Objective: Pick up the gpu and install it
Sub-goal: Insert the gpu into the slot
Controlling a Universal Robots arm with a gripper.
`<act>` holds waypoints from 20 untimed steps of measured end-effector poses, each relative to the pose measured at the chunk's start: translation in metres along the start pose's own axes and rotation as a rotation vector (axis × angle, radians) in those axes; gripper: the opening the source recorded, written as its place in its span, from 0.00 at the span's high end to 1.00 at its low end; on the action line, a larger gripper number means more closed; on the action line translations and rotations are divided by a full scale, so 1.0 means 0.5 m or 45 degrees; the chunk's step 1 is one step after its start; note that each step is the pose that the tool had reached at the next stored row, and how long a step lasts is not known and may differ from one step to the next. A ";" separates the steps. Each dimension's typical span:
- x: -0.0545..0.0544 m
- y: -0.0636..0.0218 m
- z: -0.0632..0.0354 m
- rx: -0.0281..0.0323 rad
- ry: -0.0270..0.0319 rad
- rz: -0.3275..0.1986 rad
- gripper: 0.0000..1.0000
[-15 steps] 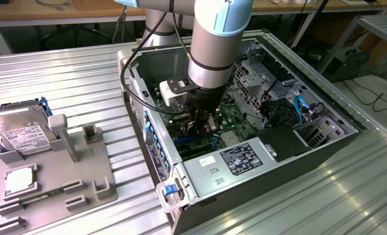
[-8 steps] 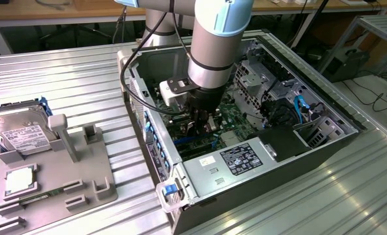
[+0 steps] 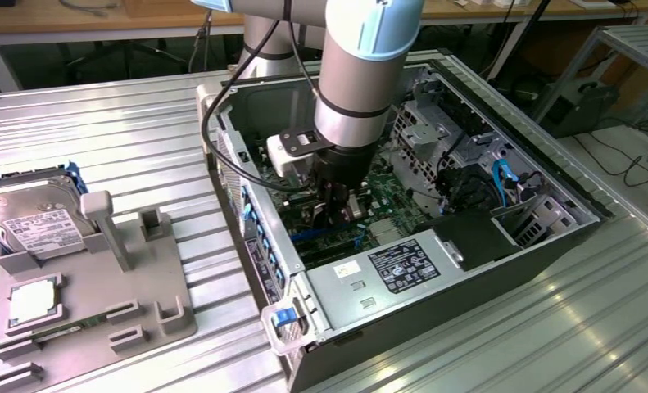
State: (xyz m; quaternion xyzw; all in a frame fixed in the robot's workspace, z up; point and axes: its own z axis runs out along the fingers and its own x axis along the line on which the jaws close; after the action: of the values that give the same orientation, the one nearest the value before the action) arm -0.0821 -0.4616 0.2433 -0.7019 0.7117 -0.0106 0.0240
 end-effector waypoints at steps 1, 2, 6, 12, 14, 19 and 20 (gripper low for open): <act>0.000 0.000 0.001 0.0000 -0.0001 0.000 0.72; 0.000 0.000 0.002 -0.0001 0.0001 0.000 0.72; 0.000 0.000 0.008 -0.0002 0.0002 0.000 0.72; 0.000 0.001 0.015 -0.0006 0.0006 0.000 0.72; 0.000 0.001 0.016 -0.0007 0.0007 0.000 0.72; 0.000 0.001 0.015 0.0002 -0.0005 0.000 0.72; 0.000 0.000 0.012 0.0003 -0.0003 0.000 0.72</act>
State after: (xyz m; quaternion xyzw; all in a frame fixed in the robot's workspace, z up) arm -0.0820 -0.4615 0.2372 -0.7019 0.7117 -0.0107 0.0241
